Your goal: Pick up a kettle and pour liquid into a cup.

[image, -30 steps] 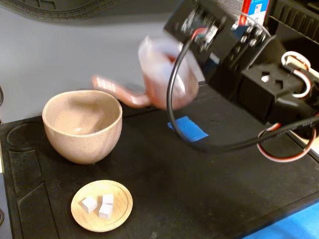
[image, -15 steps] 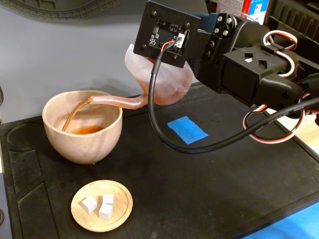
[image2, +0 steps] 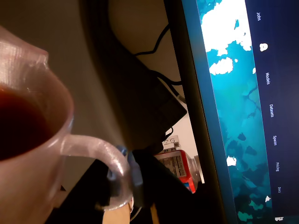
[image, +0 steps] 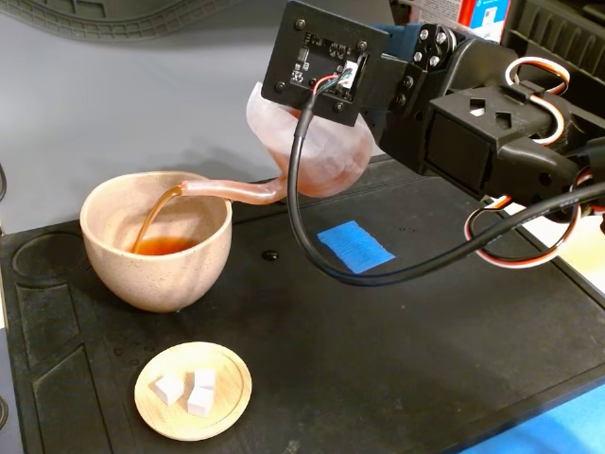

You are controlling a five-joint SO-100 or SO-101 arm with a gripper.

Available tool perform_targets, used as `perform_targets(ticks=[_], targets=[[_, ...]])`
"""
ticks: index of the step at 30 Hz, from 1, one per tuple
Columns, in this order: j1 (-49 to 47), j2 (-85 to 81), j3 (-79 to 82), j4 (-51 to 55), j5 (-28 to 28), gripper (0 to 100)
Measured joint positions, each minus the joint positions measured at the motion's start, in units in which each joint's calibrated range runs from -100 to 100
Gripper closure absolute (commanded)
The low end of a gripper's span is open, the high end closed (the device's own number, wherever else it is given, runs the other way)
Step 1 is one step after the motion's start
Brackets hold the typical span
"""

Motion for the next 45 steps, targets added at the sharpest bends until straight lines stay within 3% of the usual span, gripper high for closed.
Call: perform_targets(ticks=[5, 10, 21, 31, 38, 45], targets=[[0.8, 0.0, 0.0, 0.0, -0.3, 99], [1.1, 0.0, 0.0, 0.0, -4.1, 99], [3.7, 0.0, 2.6, 0.2, -21.0, 99], [9.3, 0.5, 9.6, 0.2, -23.2, 100], [9.0, 13.2, 9.6, -9.5, -23.2, 100], [9.1, 20.9, 5.2, -10.6, -23.2, 100]])
